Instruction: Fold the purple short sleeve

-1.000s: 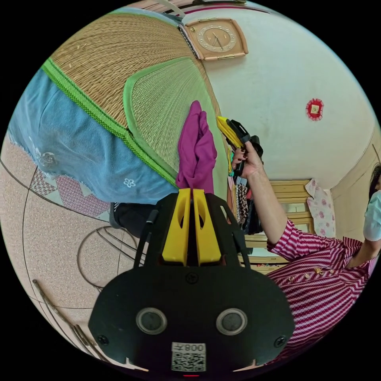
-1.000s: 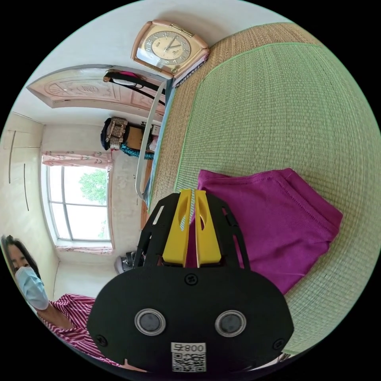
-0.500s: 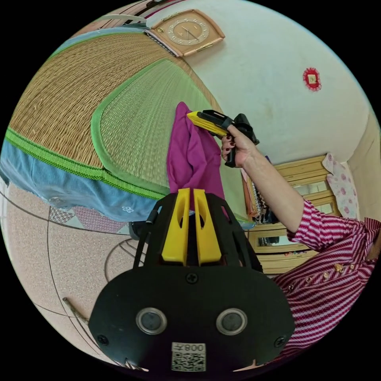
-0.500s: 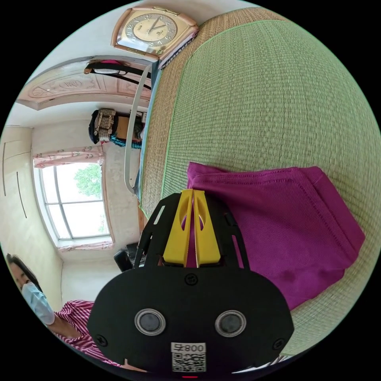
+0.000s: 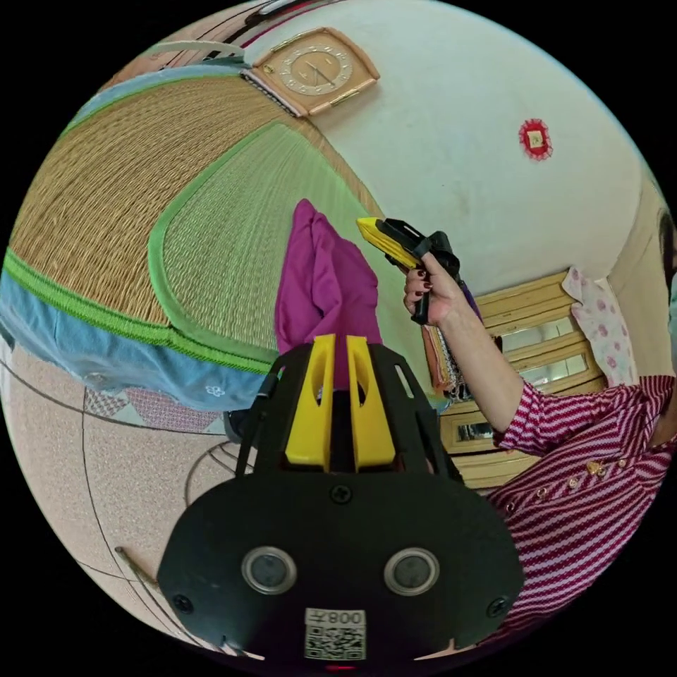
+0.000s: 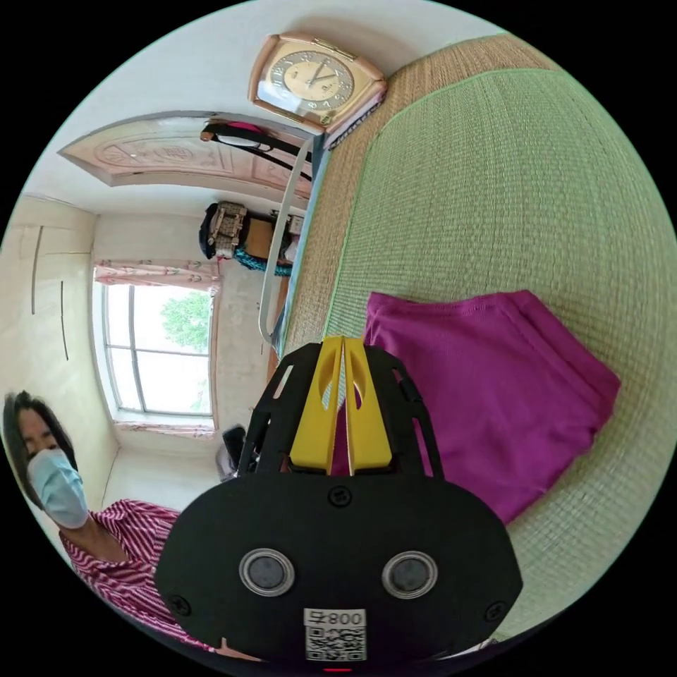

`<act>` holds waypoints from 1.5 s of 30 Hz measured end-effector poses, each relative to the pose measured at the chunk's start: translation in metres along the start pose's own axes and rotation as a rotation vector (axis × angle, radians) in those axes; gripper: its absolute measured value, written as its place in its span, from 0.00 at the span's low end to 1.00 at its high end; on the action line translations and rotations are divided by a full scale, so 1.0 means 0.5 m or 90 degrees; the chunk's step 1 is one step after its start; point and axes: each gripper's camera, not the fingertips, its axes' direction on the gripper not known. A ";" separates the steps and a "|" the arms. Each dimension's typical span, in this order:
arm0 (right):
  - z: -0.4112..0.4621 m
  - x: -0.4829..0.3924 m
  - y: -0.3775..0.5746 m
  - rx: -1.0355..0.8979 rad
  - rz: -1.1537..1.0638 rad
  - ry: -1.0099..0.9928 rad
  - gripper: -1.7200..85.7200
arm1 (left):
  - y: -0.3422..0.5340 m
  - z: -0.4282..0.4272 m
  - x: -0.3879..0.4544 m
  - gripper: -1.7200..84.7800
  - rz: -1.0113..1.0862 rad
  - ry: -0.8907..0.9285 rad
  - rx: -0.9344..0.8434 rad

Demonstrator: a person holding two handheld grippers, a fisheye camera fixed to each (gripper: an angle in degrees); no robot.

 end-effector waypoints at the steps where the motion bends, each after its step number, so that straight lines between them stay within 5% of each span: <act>1: -0.008 -0.003 0.034 -0.011 -0.005 0.003 0.02 | -0.011 0.005 0.014 0.06 0.013 -0.028 -0.011; 6: -0.029 0.010 0.197 -0.035 0.006 0.020 0.02 | -0.049 0.025 0.033 0.04 0.026 -0.145 -0.058; 13: -0.007 0.055 0.327 -0.094 0.034 0.066 0.02 | -0.045 -0.017 0.020 0.02 -0.025 -0.113 -0.039; 28: -0.265 0.114 0.202 0.092 0.066 0.096 0.02 | -0.032 -0.101 0.201 0.02 0.055 -0.057 -0.020; 34: -0.304 0.166 0.154 0.122 0.106 0.096 0.02 | -0.075 -0.056 0.282 0.02 0.131 -0.027 -0.076; 41: -0.299 0.208 0.118 0.100 0.133 0.109 0.02 | -0.106 0.087 0.322 0.02 0.183 -0.033 -0.325; 45: -0.298 0.215 0.090 0.089 0.134 0.116 0.02 | -0.106 0.088 0.343 0.02 0.210 -0.047 -0.348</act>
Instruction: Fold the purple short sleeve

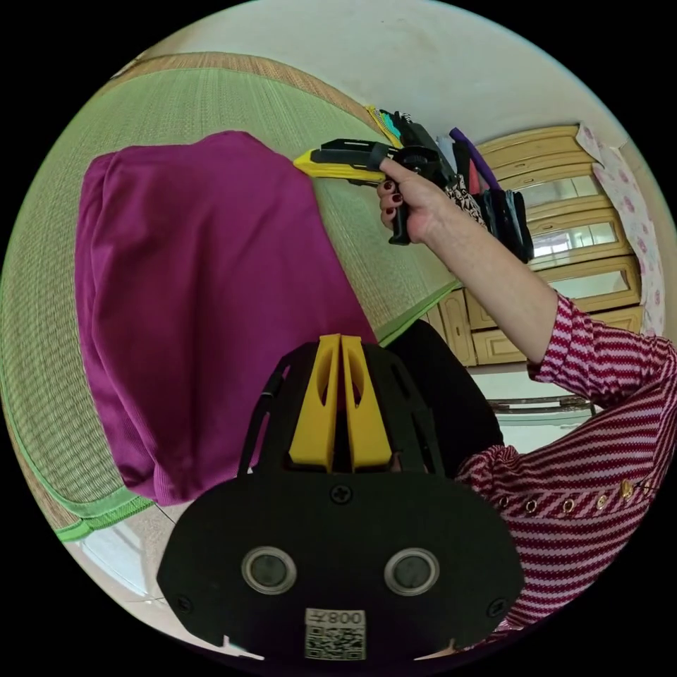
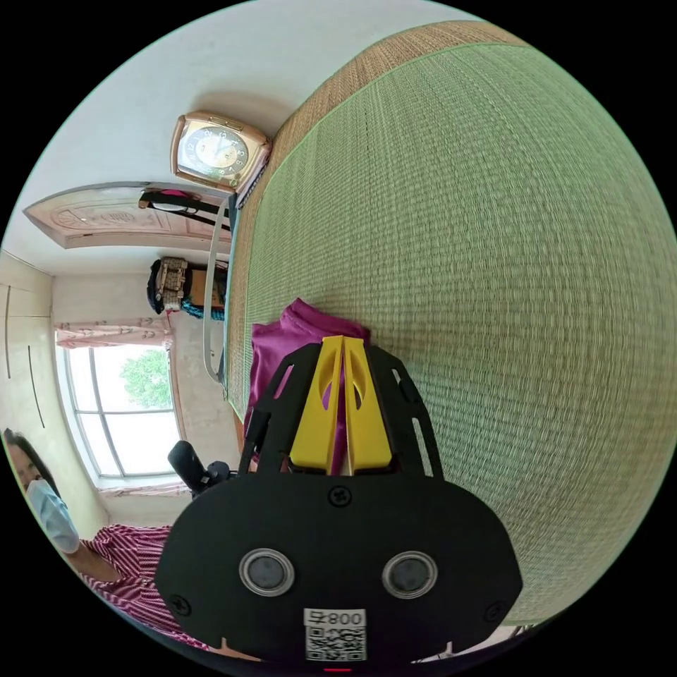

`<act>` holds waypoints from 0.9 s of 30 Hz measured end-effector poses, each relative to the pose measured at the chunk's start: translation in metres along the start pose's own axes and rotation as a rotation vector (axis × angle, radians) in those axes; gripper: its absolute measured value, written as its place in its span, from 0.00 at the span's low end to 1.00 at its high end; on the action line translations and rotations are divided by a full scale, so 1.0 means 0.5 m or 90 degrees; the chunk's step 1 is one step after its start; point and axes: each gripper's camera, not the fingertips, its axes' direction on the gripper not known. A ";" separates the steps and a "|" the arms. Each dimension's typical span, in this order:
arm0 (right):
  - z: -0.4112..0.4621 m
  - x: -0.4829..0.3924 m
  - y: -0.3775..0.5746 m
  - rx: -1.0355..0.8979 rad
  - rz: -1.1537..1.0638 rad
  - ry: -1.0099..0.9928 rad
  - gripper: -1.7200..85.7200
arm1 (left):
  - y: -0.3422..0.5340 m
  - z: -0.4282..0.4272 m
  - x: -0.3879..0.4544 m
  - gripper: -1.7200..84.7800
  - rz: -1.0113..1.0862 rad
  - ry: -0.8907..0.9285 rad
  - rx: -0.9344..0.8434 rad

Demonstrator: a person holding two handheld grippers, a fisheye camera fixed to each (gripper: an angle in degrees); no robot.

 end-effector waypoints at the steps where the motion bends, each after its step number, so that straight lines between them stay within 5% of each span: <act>1: 0.002 -0.004 -0.011 -0.005 -0.004 0.006 0.02 | 0.003 -0.002 0.004 0.02 0.000 0.000 -0.001; 14: -0.051 -0.054 0.009 0.000 -0.019 -0.011 0.02 | 0.091 -0.073 0.057 0.02 -0.017 -0.008 0.070; 20: -0.071 -0.137 0.195 -0.063 -0.103 -0.048 0.02 | 0.235 -0.185 0.025 0.02 -0.119 -0.048 0.203; 27: 0.000 -0.202 0.415 -0.144 -0.128 -0.040 0.02 | 0.333 -0.208 -0.039 0.02 -0.231 -0.151 0.195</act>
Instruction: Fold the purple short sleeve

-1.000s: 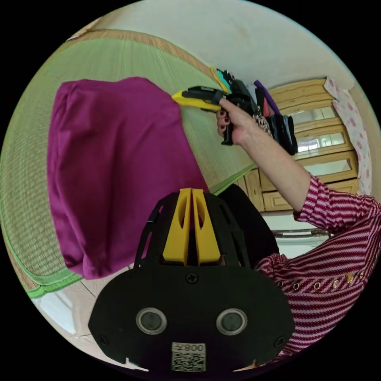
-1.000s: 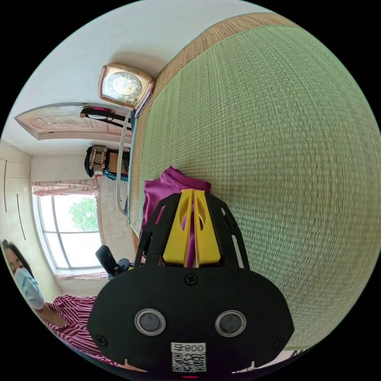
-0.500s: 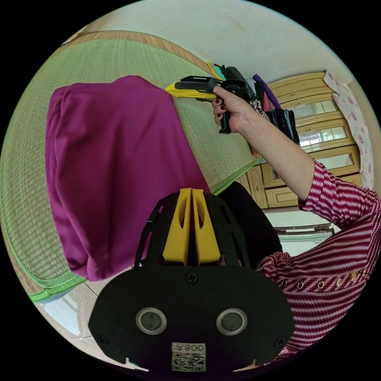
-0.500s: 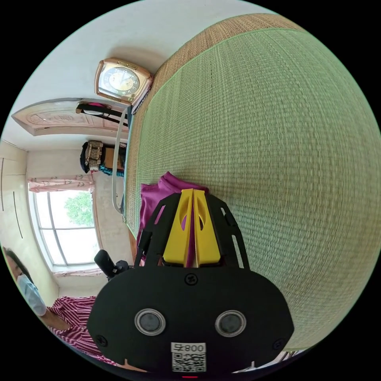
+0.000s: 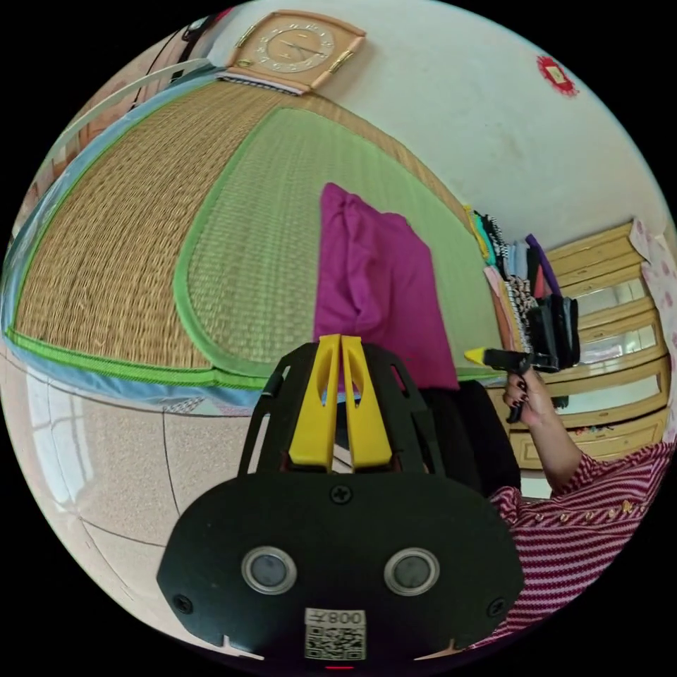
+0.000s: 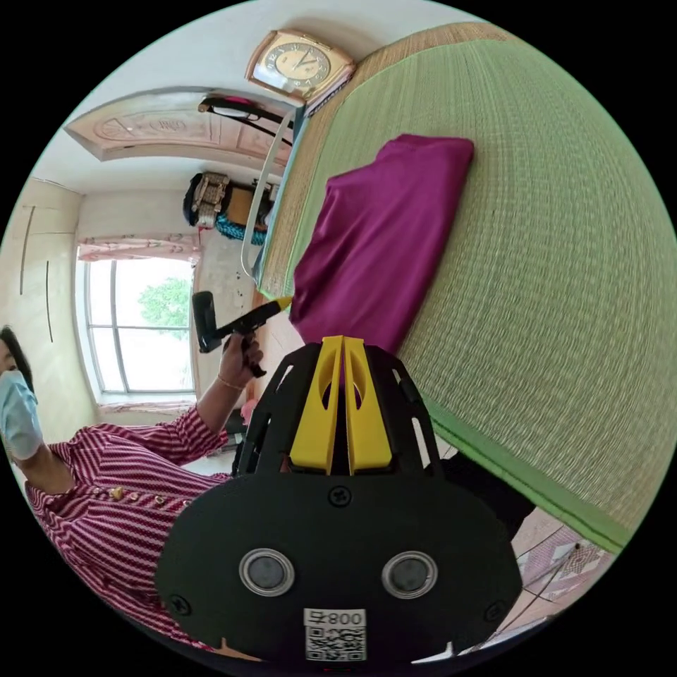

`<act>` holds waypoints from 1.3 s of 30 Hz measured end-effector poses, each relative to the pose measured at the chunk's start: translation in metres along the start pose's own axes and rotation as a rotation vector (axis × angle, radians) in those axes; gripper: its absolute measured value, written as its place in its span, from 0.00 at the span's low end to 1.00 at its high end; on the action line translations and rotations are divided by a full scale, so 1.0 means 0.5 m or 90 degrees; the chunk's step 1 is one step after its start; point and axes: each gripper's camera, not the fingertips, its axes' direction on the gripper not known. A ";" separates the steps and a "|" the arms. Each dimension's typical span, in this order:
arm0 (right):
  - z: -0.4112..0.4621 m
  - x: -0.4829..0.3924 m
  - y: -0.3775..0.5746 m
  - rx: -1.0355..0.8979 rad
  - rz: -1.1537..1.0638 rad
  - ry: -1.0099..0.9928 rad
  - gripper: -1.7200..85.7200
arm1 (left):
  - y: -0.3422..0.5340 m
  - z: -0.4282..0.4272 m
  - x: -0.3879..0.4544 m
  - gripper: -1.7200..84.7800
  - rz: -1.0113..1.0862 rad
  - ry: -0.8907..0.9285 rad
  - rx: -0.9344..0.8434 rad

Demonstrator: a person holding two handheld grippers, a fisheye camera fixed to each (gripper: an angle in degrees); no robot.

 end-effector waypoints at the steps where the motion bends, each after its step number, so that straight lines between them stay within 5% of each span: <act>1: 0.019 -0.010 0.009 -0.018 0.000 0.022 0.02 | 0.007 0.005 -0.009 0.02 -0.007 -0.009 -0.009; 6: 0.057 -0.045 0.023 -0.040 -0.017 0.128 0.02 | 0.044 -0.017 -0.008 0.02 -0.015 0.009 0.006; 20: 0.026 -0.105 0.074 -0.012 -0.027 0.148 0.02 | 0.165 -0.050 0.046 0.04 0.024 0.202 0.012; 29: -0.102 -0.097 0.191 0.092 -0.011 0.040 0.03 | 0.110 -0.016 0.144 0.10 0.114 0.223 -0.069; 39: -0.131 0.024 0.264 0.134 0.083 -0.092 0.10 | -0.009 0.061 0.173 0.13 0.059 0.241 -0.167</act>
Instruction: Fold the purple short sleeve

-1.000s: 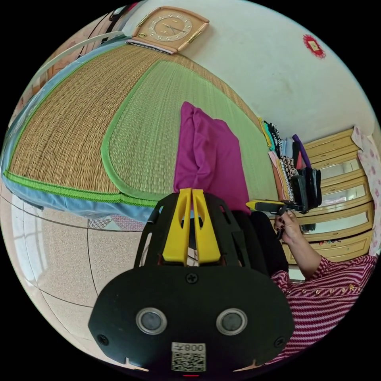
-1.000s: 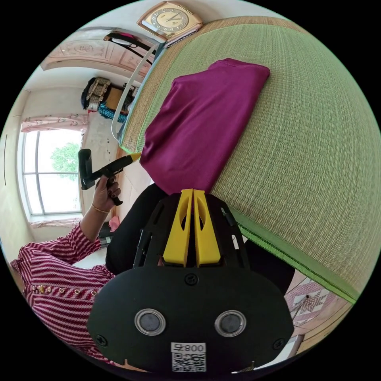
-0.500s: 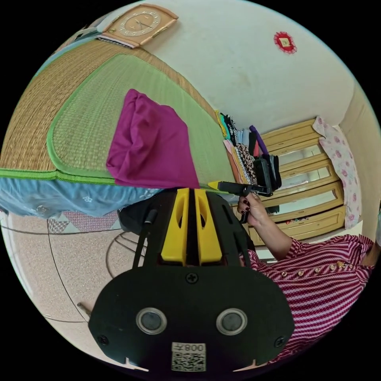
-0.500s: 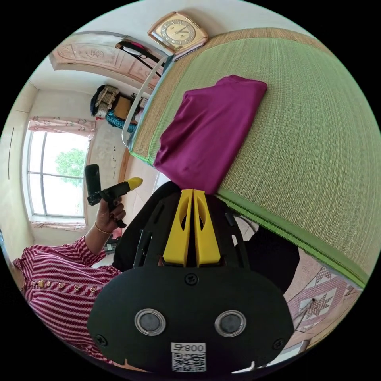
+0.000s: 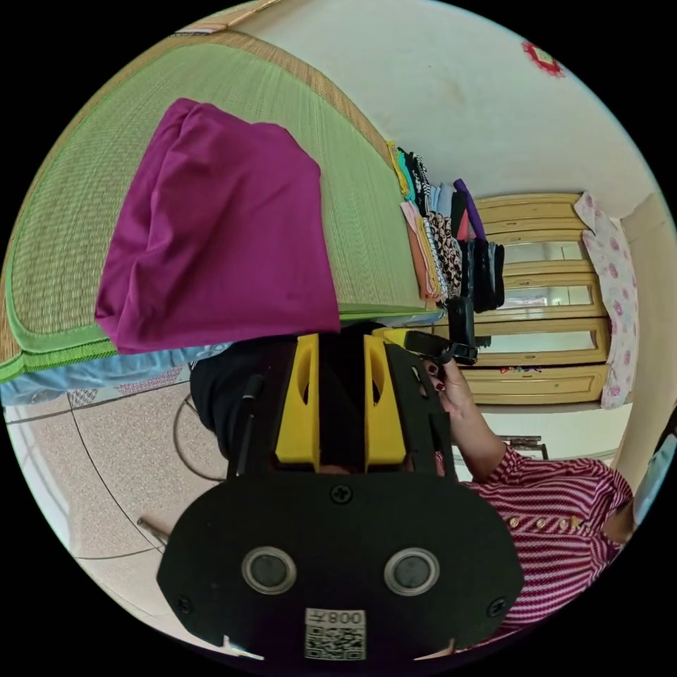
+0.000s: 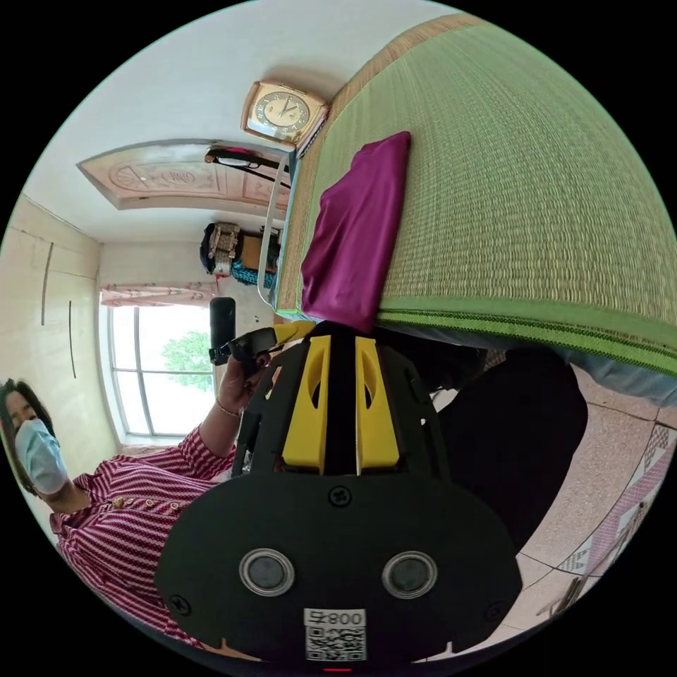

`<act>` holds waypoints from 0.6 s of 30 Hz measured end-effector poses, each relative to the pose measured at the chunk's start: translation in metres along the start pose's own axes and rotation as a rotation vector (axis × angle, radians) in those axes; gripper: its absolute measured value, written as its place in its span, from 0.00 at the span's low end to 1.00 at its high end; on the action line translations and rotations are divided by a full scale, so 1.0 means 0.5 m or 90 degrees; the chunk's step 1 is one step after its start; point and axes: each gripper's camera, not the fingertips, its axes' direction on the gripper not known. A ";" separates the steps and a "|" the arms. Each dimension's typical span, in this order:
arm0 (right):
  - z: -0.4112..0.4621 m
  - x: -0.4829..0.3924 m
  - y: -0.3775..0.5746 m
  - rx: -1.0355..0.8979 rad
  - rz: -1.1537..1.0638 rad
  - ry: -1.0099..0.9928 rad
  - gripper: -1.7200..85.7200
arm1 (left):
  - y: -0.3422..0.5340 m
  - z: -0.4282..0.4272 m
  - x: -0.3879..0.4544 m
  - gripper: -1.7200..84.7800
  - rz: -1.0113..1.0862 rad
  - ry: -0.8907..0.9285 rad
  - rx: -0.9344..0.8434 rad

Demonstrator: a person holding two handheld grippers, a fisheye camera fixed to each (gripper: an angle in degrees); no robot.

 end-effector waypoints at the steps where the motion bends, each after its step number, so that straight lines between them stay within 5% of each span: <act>1: 0.000 0.012 -0.001 -0.002 0.011 -0.011 0.10 | -0.019 0.008 -0.001 0.13 -0.012 0.000 -0.010; 18: 0.049 0.094 -0.072 -0.050 0.095 -0.022 0.11 | -0.159 0.055 -0.026 0.14 -0.129 0.068 -0.052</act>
